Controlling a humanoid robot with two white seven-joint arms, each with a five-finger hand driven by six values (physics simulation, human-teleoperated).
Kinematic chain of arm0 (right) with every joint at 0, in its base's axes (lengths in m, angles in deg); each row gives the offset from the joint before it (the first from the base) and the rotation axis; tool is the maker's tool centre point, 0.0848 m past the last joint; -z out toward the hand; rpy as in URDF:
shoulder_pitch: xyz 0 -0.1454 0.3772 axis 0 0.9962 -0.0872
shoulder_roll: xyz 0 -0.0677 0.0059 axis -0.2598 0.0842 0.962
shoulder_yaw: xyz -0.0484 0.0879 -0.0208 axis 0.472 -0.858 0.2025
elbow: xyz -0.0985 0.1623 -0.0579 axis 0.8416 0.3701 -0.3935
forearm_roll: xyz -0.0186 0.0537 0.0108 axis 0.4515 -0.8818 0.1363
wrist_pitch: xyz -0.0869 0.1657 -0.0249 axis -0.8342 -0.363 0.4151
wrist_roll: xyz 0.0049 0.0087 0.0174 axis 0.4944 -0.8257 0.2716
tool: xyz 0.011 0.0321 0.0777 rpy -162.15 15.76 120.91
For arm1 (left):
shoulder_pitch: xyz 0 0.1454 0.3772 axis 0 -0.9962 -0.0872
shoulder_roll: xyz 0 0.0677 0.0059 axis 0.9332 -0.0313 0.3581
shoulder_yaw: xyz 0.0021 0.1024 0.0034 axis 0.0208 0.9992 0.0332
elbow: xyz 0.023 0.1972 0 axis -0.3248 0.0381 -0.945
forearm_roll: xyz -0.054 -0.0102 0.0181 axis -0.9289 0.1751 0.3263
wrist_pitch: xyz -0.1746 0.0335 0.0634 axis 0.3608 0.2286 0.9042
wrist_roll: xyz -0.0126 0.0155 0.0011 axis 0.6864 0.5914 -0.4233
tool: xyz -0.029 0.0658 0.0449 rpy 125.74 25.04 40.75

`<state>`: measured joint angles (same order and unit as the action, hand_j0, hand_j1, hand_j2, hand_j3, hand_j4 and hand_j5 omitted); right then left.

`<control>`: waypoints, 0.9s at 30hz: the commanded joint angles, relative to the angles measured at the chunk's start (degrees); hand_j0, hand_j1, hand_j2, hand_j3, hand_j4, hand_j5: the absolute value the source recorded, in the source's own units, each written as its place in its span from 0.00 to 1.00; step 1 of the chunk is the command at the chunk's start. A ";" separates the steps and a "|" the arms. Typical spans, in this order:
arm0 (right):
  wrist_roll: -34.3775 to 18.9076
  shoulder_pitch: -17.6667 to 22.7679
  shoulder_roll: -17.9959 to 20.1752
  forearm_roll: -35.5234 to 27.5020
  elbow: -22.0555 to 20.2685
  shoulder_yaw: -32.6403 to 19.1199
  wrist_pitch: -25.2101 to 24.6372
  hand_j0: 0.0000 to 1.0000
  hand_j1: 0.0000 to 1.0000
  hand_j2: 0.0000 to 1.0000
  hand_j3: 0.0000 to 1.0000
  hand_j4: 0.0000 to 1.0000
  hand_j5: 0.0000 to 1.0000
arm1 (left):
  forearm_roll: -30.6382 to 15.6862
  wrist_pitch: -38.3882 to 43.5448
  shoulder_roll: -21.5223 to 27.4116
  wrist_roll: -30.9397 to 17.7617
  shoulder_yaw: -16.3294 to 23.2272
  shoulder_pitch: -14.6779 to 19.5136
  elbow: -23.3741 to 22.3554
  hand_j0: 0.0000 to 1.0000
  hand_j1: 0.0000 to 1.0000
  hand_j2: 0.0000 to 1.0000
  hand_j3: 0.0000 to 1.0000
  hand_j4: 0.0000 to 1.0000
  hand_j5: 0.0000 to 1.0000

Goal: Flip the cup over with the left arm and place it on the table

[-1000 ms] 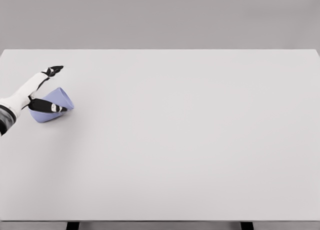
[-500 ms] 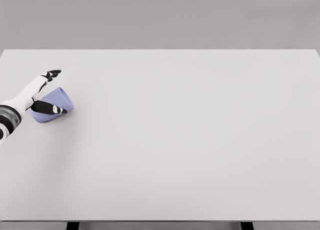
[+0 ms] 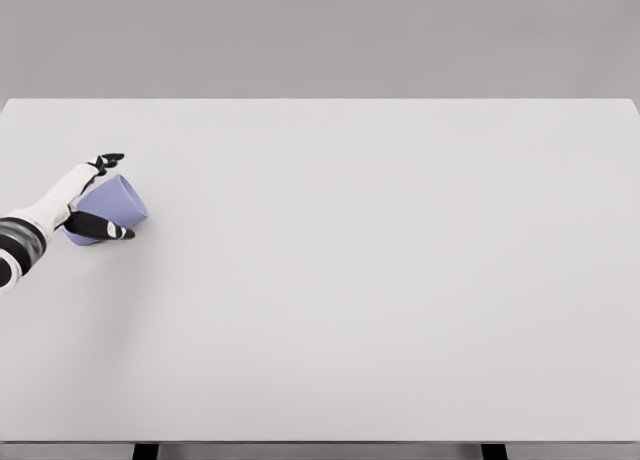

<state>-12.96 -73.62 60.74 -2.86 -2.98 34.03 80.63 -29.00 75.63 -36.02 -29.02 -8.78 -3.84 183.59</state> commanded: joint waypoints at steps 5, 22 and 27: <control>-0.01 0.00 0.00 0.01 0.01 0.01 0.00 1.00 1.00 1.00 1.00 1.00 1.00 | 0.97 1.24 0.40 0.02 0.25 0.53 0.01 1.00 1.00 1.00 1.00 1.00 1.00; -0.01 0.00 0.00 0.01 0.01 0.01 0.00 1.00 1.00 1.00 1.00 1.00 1.00 | 7.03 1.59 0.31 -0.07 2.72 1.32 -0.08 1.00 1.00 1.00 1.00 1.00 1.00; -0.01 0.00 0.00 0.01 0.01 0.01 0.00 1.00 1.00 1.00 1.00 1.00 1.00 | 7.12 1.59 -0.04 -0.07 3.16 1.41 -0.34 1.00 1.00 1.00 1.00 1.00 1.00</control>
<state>-12.96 -73.62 60.74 -2.85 -2.98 34.03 80.63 -22.23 77.21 -35.99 -29.11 -5.74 -2.43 183.35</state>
